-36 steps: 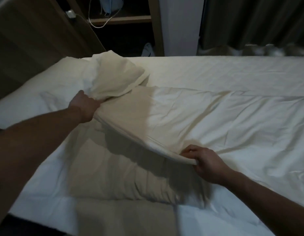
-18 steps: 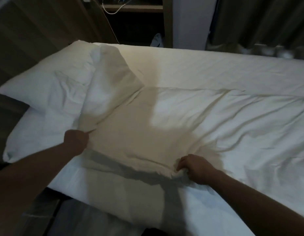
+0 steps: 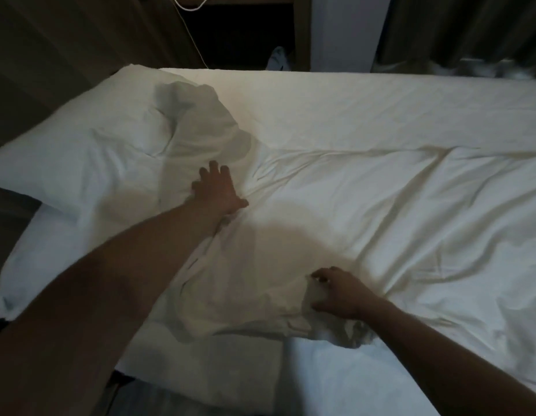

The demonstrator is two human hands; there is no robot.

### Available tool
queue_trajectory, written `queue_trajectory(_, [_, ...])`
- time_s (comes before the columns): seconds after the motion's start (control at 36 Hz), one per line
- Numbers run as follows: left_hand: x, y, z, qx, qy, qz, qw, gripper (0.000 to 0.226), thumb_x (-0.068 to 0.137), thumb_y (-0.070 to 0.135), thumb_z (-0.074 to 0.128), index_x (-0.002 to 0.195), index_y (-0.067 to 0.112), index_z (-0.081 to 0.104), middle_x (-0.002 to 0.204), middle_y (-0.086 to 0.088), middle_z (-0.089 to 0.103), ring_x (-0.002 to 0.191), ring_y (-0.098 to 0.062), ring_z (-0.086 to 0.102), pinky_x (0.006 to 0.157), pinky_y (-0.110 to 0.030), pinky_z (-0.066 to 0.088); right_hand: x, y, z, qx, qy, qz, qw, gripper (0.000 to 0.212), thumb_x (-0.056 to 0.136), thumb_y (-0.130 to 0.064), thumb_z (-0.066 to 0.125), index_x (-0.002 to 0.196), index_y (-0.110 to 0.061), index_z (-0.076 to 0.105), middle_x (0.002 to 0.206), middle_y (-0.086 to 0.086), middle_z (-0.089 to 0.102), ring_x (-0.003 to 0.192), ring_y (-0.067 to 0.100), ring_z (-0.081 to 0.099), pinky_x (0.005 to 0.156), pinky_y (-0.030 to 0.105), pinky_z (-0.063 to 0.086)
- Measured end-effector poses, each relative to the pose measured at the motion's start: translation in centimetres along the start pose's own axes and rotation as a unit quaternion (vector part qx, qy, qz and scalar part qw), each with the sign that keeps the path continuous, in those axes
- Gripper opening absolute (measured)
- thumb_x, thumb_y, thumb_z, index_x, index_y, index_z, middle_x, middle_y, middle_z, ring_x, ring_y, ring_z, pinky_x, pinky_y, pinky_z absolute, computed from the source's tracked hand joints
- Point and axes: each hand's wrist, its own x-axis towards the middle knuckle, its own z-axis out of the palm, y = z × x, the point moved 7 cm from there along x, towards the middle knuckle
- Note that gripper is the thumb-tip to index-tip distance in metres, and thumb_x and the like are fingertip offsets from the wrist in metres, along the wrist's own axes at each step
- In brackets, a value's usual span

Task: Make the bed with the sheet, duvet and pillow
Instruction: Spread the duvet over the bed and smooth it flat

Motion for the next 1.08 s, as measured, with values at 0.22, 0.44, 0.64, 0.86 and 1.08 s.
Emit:
queue_trajectory(0.22, [4.1, -4.5, 6.0, -0.094, 0.052, -0.071, 0.992, 0.063, 0.104, 0.010, 0.034, 0.158, 0.018, 0.003, 0.161, -0.014, 0.017, 0.138, -0.037, 0.037, 0.111, -0.048, 0.035, -0.9, 3.4, 5.5, 0.009, 0.092, 0.139, 0.986, 0.073, 0.073, -0.063, 0.064, 0.128, -0.015, 0.053, 0.134, 0.007, 0.040, 0.128, 0.025, 0.042, 0.105, 0.033, 0.038])
queue_trajectory(0.44, [2.9, -14.6, -0.5, -0.163, 0.083, -0.071, 0.981, 0.039, 0.098, 0.018, 0.047, 0.134, 0.005, 0.055, 0.143, -0.017, 0.050, 0.132, -0.032, 0.047, 0.106, -0.035, 0.036, -3.1, 7.4, 11.2, -0.068, 0.004, 0.260, 0.963, 0.124, 0.059, -0.099, 0.001, 0.146, -0.020, 0.038, 0.148, 0.013, 0.037, 0.136, 0.034, 0.036, 0.110, 0.045, 0.035])
queue_trajectory(0.64, [-6.8, -31.6, 0.2, -0.369, 0.063, -0.290, 0.881, 0.043, 0.102, 0.007, 0.046, 0.143, -0.007, 0.040, 0.149, -0.024, 0.039, 0.139, -0.034, 0.036, 0.080, -0.003, 0.044, -1.2, -3.9, 1.5, -0.098, -0.035, 0.171, 0.980, 0.089, 0.085, -0.080, 0.036, 0.145, -0.014, 0.043, 0.150, 0.008, 0.045, 0.135, 0.025, 0.046, 0.107, 0.033, 0.039])
queue_trajectory(0.86, [-17.9, -31.8, 13.9, -0.690, -0.042, -0.393, 0.607, 0.023, 0.100, 0.028, 0.051, 0.114, 0.011, 0.061, 0.106, -0.014, 0.063, 0.080, -0.022, 0.060, 0.069, -0.037, 0.055, 5.7, -22.5, -2.6, 0.080, 0.076, -0.002, 0.994, 0.049, 0.089, -0.052, 0.063, 0.121, -0.016, 0.058, 0.114, 0.005, 0.066, 0.104, 0.023, 0.062, 0.089, 0.032, 0.048])
queue_trajectory(1.08, [-13.7, -30.8, 14.0, -0.308, -0.166, -0.251, 0.903, 0.058, 0.080, 0.056, 0.049, 0.101, 0.009, 0.073, 0.105, -0.012, 0.073, 0.093, -0.027, 0.070, 0.081, -0.036, 0.057, 5.6, -24.0, 2.7, 0.032, 0.052, -0.028, 0.998, 0.051, 0.084, -0.044, 0.069, 0.125, -0.017, 0.056, 0.120, 0.006, 0.059, 0.108, 0.023, 0.058, 0.087, 0.030, 0.045])
